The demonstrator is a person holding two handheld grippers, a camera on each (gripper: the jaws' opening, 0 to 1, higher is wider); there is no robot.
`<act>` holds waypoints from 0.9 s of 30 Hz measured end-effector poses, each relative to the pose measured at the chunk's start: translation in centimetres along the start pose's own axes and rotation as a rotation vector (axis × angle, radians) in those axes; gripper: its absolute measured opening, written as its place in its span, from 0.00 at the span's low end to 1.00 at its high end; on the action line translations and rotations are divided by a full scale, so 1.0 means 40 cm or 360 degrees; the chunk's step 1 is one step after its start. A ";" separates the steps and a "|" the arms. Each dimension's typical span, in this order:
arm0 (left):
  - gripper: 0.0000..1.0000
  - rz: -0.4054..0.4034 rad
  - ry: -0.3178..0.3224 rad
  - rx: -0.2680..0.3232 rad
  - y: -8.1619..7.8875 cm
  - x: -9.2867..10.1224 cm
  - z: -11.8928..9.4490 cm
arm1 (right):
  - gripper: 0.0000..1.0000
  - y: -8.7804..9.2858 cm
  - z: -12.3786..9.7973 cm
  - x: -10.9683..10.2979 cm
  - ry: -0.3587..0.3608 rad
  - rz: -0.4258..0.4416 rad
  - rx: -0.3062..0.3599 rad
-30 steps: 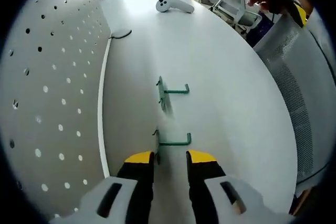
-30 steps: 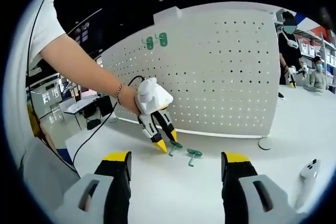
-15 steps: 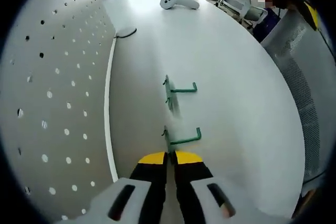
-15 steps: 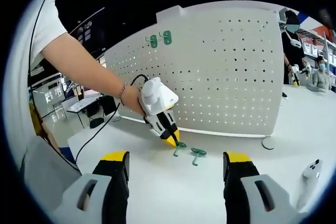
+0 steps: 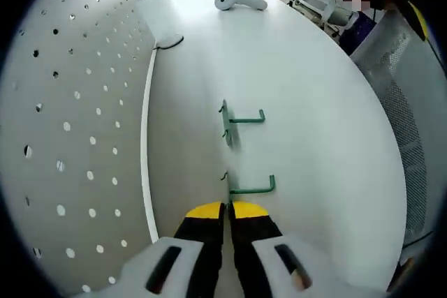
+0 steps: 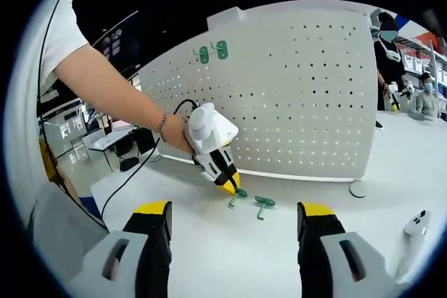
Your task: Insert the hook assembly into the mounting plate slot until the hook locks in place.
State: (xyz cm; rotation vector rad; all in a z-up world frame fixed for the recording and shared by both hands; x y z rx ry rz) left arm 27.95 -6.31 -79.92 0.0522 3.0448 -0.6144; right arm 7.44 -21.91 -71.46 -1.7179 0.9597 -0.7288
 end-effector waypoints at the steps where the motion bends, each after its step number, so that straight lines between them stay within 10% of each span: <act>1: 0.04 0.0002 0.0000 0.0001 0.000 0.000 0.000 | 0.71 0.001 0.000 0.000 -0.0002 0.0001 -0.0003; 27: 0.03 0.0001 -0.0015 0.0074 0.009 -0.001 0.000 | 0.70 0.000 0.002 -0.002 -0.0014 0.0008 0.0007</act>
Point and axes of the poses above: the point that each gripper's makers call its tool centre point, and the gripper's own axes: z roughly forward along the fingers, x roughly to its right, y roughly out of its underside, the point moved 9 cm from there along -z, roughly backward along the fingers, and after that the axes turned 11 degrees about -z, right-handed, at the moved point
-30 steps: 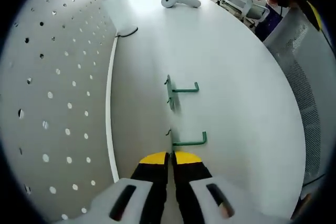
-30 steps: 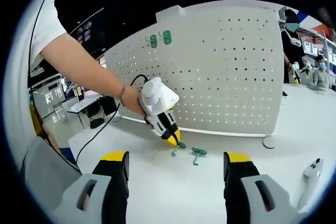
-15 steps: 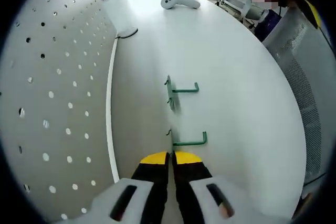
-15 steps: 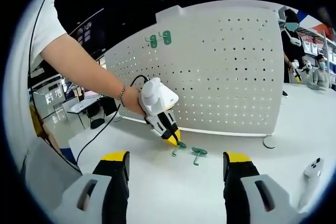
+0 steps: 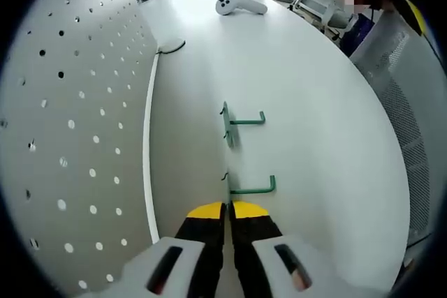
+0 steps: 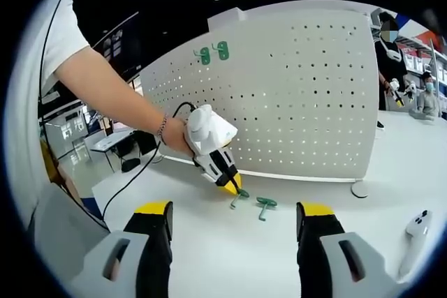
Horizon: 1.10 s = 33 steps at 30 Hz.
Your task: Insert the hook assembly into the mounting plate slot until the hook locks in place.
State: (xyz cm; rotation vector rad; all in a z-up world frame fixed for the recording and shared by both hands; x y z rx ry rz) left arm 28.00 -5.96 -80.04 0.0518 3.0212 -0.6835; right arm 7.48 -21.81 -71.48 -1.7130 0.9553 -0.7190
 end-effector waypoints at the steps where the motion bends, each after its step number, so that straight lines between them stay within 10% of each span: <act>1: 0.03 -0.0001 0.0001 0.0014 0.002 0.000 -0.001 | 0.70 0.000 0.000 0.001 0.0004 0.0002 0.0001; 33: 0.03 -0.0122 -0.0082 0.0309 -0.020 0.005 -0.080 | 0.70 -0.001 -0.003 0.007 0.0019 0.0021 0.0017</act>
Point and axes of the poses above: the point that each gripper's makers call its tool centre point, and the gripper's own axes: z roughly forward along the fingers, x roughly to its right, y roughly out of its underside, the point moved 9 cm from there along -z, roughly backward along the fingers, and after that the axes turned 11 degrees about -z, right-handed, at the moved point
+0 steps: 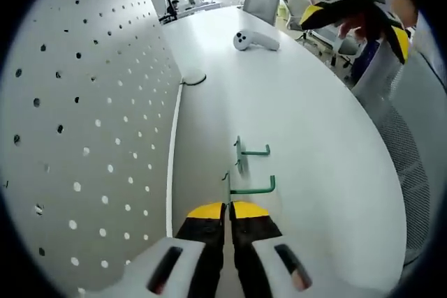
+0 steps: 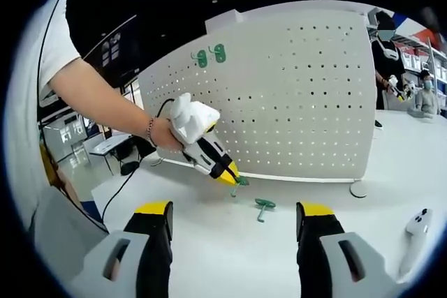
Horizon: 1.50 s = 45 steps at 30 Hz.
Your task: Insert the hook assembly into the mounting plate slot until the hook locks in place.
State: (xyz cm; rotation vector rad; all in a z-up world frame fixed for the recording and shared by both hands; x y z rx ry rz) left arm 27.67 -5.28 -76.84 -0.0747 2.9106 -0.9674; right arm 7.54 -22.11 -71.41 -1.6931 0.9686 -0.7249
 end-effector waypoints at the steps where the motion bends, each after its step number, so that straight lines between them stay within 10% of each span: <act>1: 0.03 -0.0013 0.0005 0.0011 0.000 0.001 -0.002 | 0.70 0.000 -0.001 0.000 0.0001 0.0003 0.0001; 45: 0.02 -0.0220 -0.0153 0.0550 -0.070 0.067 -0.191 | 0.70 -0.018 -0.002 -0.012 -0.0034 -0.0018 0.0060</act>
Point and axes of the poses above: the point that each gripper's makers call its tool centre point, and the gripper's own axes: z roughly forward along the fingers, x roughly to its right, y roughly out of its underside, the point moved 9 cm from there along -z, roughly backward along the fingers, and after that the axes turned 11 degrees about -z, right-handed, at the moved point
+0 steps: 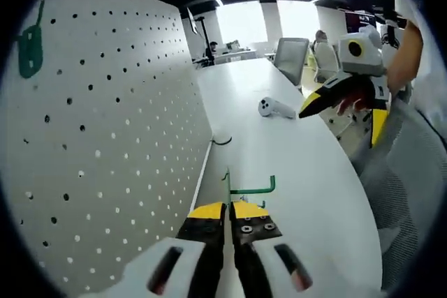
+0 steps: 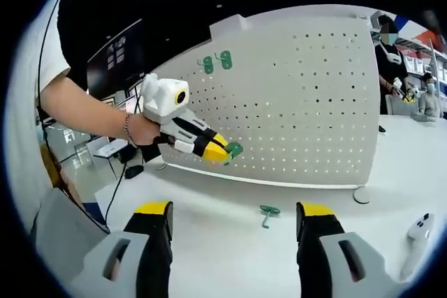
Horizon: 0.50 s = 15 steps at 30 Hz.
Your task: Insert the hook assembly into the mounting plate slot until the hook locks in place.
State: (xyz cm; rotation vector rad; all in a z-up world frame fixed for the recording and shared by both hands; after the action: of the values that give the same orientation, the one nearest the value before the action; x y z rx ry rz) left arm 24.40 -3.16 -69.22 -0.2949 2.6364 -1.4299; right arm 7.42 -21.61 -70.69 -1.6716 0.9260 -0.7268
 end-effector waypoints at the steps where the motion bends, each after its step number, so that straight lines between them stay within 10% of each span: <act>1: 0.03 -0.0020 -0.0003 0.0014 -0.003 0.002 -0.007 | 0.70 0.000 0.000 0.000 0.0000 -0.0002 0.0000; 15: 0.03 -0.0094 -0.0058 0.0196 -0.035 0.032 -0.075 | 0.70 -0.015 0.000 -0.014 -0.0013 -0.0031 0.0011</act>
State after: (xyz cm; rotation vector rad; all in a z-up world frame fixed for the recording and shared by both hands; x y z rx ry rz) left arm 22.68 -1.76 -66.46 -0.3839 2.5181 -1.5812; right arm 7.28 -21.03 -70.12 -1.6786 0.9014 -0.7350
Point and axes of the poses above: the point that each gripper's makers call its tool centre point, and the gripper's own axes: z roughly forward along the fingers, x roughly to its right, y roughly out of its underside, the point moved 9 cm from there along -z, roughly backward along the fingers, and after that the axes turned 11 degrees about -z, right-handed, at the moved point
